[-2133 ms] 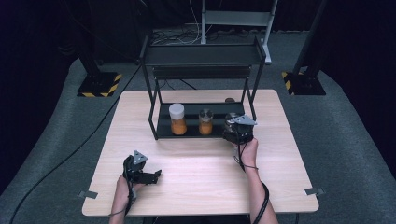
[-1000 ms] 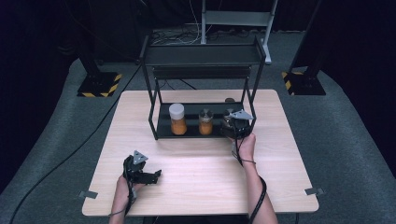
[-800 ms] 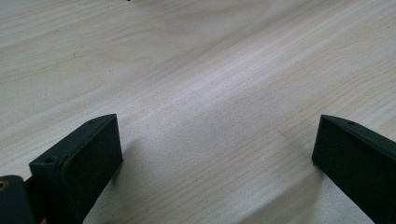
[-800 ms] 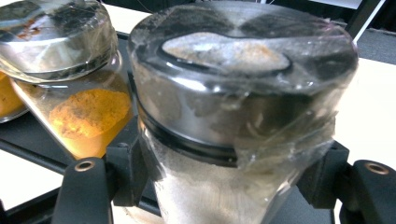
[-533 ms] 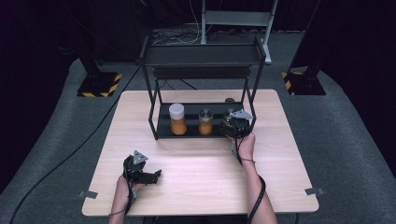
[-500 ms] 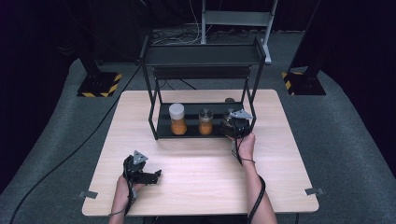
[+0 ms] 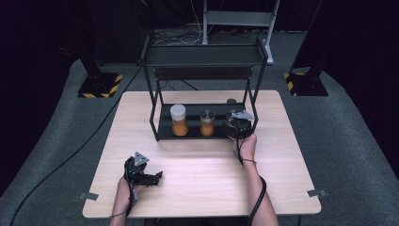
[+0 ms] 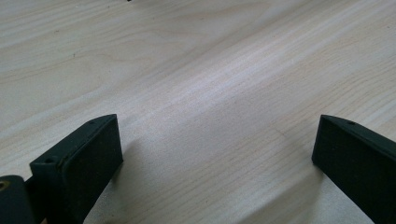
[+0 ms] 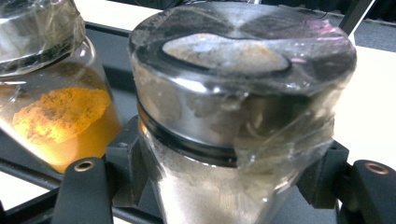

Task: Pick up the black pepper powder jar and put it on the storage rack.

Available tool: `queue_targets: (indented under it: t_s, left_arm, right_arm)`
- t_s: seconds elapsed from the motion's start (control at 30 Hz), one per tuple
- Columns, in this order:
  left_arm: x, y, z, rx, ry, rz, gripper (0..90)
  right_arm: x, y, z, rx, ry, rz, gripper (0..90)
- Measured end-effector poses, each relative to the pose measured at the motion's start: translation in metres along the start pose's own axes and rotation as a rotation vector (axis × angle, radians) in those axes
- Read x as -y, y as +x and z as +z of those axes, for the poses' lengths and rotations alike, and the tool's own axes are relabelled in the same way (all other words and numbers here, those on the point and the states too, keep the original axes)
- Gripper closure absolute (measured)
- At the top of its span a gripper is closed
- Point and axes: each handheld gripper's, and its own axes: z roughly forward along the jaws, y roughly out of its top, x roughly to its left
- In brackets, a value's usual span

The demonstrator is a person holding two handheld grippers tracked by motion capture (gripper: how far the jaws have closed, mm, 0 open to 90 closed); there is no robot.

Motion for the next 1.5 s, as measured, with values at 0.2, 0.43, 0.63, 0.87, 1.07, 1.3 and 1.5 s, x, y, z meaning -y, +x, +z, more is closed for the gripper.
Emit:
queue_targets:
  t_s: [0.2,0.43,0.63,0.87,1.07,1.3,1.5]
  left_arm:
    - [0.000,0.000,0.000,0.000,0.000,0.000,1.3]
    - [0.000,0.000,0.000,0.000,0.000,0.000,1.3]
    - [0.000,0.000,0.000,0.000,0.000,0.000,1.3]
    - [0.000,0.000,0.000,0.000,0.001,0.000,1.3]
    - [0.000,0.000,0.000,0.000,0.001,0.000,1.3]
    - [0.000,0.000,0.000,0.000,0.000,-0.001,1.3]
    - [0.000,0.000,0.000,0.000,0.001,-0.001,1.3]
  right_arm:
    - [-0.001,-0.002,0.002,0.002,-0.002,0.002,30.1]
    - [-0.002,-0.003,0.006,0.009,-0.001,0.003,30.1]
    - [-0.002,-0.003,0.009,0.013,0.003,0.012,30.1]
    - [-0.002,-0.004,0.012,0.017,-0.002,0.017,30.1]
    - [0.000,-0.003,0.013,0.020,-0.019,0.033,30.1]
    - [0.005,-0.003,0.013,0.018,-0.045,0.053,30.1]
    - [0.006,-0.003,0.014,0.020,-0.048,0.056,30.0]
